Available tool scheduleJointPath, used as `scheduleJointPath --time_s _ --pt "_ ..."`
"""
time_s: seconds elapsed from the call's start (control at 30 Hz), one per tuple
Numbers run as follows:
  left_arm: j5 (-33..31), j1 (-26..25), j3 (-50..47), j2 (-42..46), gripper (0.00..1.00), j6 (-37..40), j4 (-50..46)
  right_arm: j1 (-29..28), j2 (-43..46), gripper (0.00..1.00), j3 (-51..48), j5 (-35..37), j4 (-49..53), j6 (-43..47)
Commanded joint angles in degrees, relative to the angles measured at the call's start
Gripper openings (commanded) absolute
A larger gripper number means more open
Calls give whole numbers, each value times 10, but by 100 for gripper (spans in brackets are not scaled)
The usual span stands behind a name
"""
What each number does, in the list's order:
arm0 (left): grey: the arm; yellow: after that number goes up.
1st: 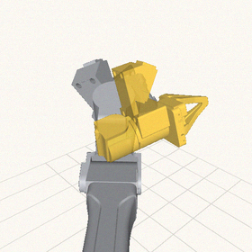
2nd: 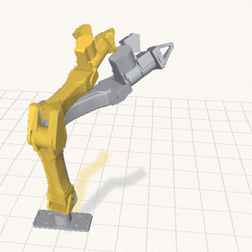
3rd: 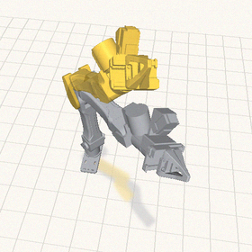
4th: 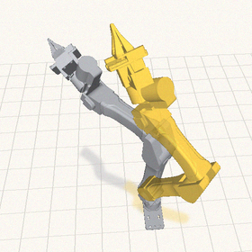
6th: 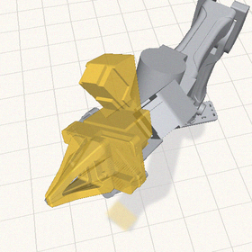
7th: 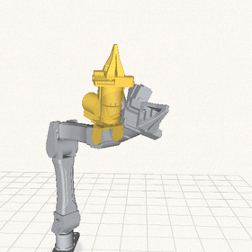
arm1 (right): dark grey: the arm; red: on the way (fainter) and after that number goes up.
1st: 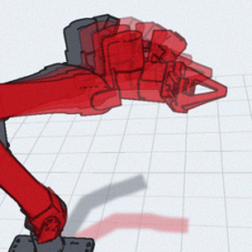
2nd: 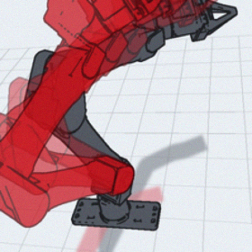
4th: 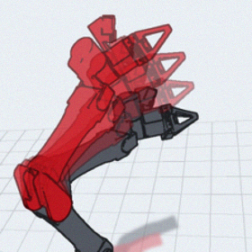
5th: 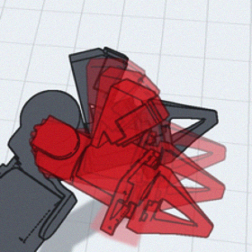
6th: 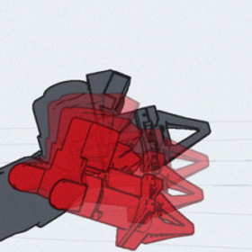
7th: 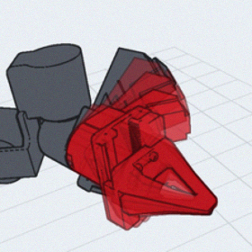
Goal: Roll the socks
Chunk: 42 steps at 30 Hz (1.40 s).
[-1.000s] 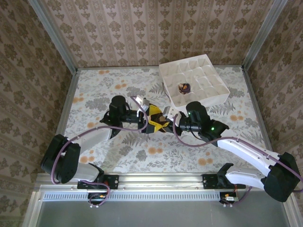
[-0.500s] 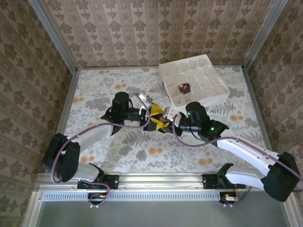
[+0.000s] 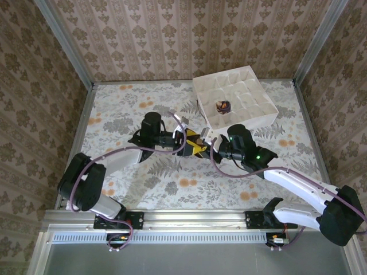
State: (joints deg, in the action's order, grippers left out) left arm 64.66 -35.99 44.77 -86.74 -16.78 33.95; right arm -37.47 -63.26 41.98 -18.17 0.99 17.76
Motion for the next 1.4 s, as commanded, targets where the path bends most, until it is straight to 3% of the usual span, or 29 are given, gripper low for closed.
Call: scheduleJointPath --time_s 0.0,0.03,0.13,0.2,0.33,0.43,0.5,0.63,0.73,0.9,1.1,1.37 --pt "9 0 13 -42 30 -97 118 -7 10 0 1 -19 -68 -12" --pt "14 3 13 -53 18 -124 156 -8 11 0 0 -16 -70 -12" --pt "25 14 9 -80 0 -190 258 -7 17 0 -6 -7 -74 -9" --pt "25 22 6 -88 0 -211 294 -7 20 8 -6 -2 -69 -10" --pt "19 37 6 -78 0 -185 272 -7 29 51 -3 7 -53 -12" --pt "-5 48 9 -52 0 -115 176 -1 41 58 11 9 -16 -12" --pt "-38 51 21 -27 0 -35 57 7 51 59 25 13 14 -11" --pt "-164 46 98 4 0 167 -268 44 55 62 57 33 67 -25" --pt "-241 45 153 -9 0 241 -387 89 26 61 99 71 107 -61" --pt "-346 27 239 -54 0 309 -474 163 -94 58 194 145 184 -150" --pt "-439 -11 349 -128 0 376 -546 203 -268 53 317 142 234 -194" --pt "-458 -13 355 -148 0 392 -548 210 -429 51 417 88 271 -211"
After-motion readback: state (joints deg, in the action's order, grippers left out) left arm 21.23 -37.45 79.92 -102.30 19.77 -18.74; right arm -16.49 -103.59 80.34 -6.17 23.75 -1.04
